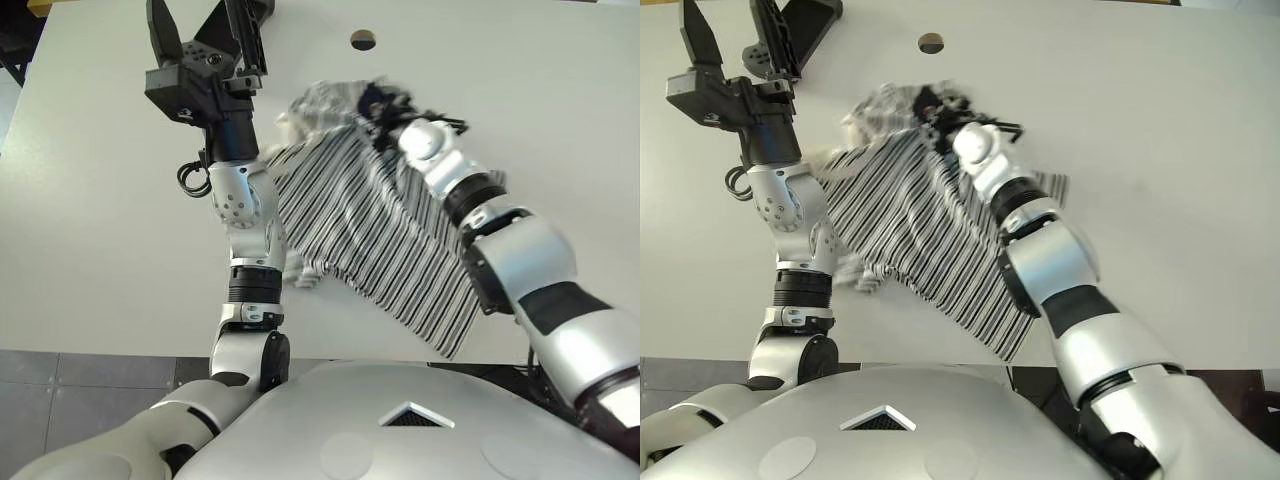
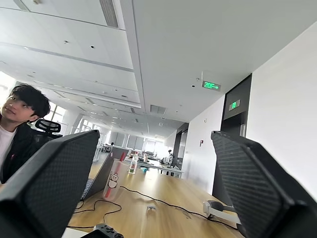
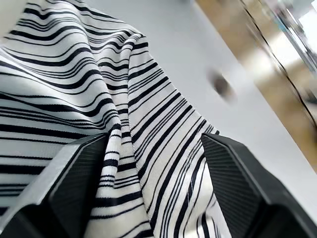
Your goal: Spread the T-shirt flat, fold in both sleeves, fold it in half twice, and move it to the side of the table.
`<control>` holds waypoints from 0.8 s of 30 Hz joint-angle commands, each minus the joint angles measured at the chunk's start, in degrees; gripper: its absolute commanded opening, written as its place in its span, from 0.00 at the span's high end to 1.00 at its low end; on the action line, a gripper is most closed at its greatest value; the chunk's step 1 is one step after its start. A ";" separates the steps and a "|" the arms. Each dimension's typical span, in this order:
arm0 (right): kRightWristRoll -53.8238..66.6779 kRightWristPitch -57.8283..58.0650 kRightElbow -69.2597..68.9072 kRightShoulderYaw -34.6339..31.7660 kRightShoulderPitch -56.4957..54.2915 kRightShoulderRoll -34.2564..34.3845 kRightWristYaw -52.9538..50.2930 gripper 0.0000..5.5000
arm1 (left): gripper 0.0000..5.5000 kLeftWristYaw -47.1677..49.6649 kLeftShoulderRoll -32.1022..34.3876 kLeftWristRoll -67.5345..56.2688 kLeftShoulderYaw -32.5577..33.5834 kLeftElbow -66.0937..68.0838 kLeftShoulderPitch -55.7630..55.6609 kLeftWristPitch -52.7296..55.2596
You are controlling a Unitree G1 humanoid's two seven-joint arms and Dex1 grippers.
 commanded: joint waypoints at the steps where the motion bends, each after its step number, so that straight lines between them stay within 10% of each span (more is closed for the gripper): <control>1: 1.55 3.84 2.53 -4.41 2.52 -8.53 -1.96 0.37 | 0.24 -0.52 -0.01 -0.07 0.19 -1.59 1.58 0.99; 16: 12.86 -9.77 -5.06 -19.20 5.57 -11.32 -3.53 0.37 | 0.24 2.03 12.03 22.87 -2.65 3.68 3.77 8.75; 24: 24.86 -8.59 -67.76 -21.78 35.99 -8.08 -0.61 0.37 | 0.24 -8.19 23.92 39.44 -15.49 0.06 3.12 9.80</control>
